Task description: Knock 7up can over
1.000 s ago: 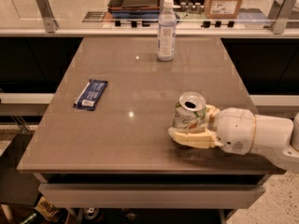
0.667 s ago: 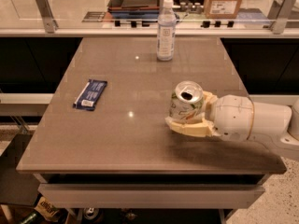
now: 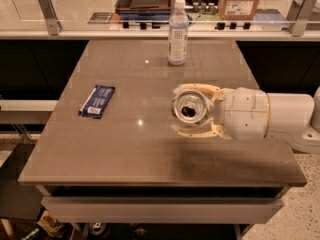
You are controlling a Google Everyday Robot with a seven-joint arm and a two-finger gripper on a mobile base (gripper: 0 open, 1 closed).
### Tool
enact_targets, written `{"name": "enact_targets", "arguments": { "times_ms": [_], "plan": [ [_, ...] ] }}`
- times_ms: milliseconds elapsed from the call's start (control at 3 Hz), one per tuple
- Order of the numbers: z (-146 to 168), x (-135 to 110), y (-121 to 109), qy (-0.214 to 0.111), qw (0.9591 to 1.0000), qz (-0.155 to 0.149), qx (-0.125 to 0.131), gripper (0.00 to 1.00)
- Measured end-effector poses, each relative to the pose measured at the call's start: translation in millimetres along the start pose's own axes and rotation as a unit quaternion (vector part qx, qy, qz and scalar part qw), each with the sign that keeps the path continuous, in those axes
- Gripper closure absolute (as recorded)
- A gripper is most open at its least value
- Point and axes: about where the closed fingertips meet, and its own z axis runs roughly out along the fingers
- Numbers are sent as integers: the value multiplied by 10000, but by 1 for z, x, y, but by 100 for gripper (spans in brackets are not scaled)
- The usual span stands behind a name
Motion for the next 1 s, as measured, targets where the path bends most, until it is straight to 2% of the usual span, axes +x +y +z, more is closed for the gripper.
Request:
{"name": "enact_targets", "arguments": {
  "times_ms": [333,667,1000],
  "plan": [
    [5,-2,6,182,9941,-900,-584,100],
    [7,14,23,310,9761,-1506,-1538,100],
    [9,22,34,386,9683,-1636,-1849,100]
  ]
}}
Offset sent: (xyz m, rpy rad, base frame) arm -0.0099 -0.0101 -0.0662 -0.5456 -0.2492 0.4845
